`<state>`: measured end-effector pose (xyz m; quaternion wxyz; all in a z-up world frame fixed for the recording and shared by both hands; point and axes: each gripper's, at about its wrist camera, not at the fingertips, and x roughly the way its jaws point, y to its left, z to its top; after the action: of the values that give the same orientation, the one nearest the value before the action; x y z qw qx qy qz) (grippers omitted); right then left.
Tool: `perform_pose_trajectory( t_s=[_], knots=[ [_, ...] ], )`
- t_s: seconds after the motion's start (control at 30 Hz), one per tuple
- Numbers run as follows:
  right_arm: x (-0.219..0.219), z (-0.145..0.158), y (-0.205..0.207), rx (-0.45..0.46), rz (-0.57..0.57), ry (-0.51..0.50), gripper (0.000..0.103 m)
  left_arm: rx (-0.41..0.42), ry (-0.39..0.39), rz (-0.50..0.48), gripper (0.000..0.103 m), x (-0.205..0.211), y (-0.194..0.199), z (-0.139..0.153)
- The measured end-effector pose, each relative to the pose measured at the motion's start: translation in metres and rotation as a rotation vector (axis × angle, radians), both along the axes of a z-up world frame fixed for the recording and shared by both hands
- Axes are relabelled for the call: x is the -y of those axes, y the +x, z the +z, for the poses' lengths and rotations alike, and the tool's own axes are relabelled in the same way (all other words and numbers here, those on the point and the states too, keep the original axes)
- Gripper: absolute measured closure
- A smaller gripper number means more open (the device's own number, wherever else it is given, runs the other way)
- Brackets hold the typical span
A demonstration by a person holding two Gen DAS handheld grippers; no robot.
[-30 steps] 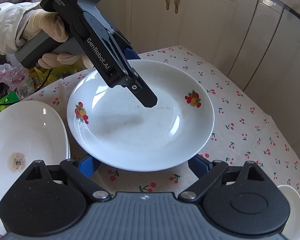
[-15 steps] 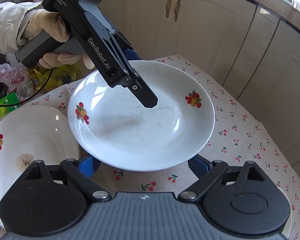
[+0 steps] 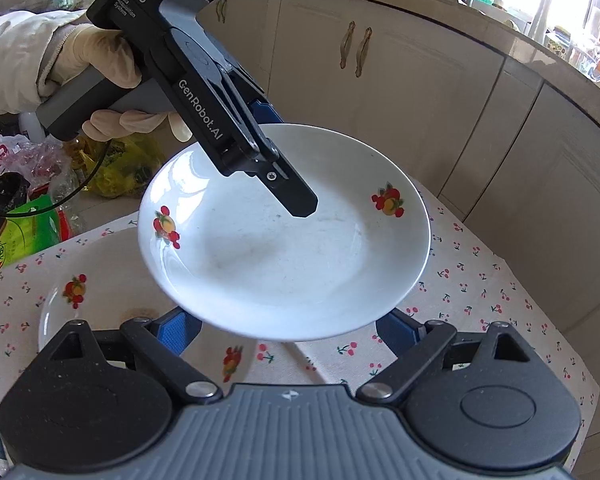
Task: Organize plates and bowls
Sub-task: 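Carry the fruit-decal plate with the left tool and lower it onto the plate stack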
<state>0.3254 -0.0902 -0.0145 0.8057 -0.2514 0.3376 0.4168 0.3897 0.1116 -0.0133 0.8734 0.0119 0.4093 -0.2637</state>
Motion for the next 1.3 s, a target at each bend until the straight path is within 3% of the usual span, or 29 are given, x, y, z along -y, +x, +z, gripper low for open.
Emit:
perform_pose_trajectory(
  t_s=[0.23, 0.63, 1.3],
  knots=[
    [0.001, 0.003, -0.049, -0.009, -0.005, 0.010, 0.007, -0.011, -0.002, -0.006, 0.015, 0.002, -0.045, 0.000],
    [0.011, -0.018, -0.110, -0.069, -0.044, 0.035, 0.007, -0.043, -0.017, -0.038, 0.015, 0.013, -0.100, -0.020],
    [0.010, -0.035, -0.126, -0.123, -0.124, 0.007, 0.007, -0.121, -0.019, -0.048, 0.015, 0.018, -0.098, -0.053]
  ],
)
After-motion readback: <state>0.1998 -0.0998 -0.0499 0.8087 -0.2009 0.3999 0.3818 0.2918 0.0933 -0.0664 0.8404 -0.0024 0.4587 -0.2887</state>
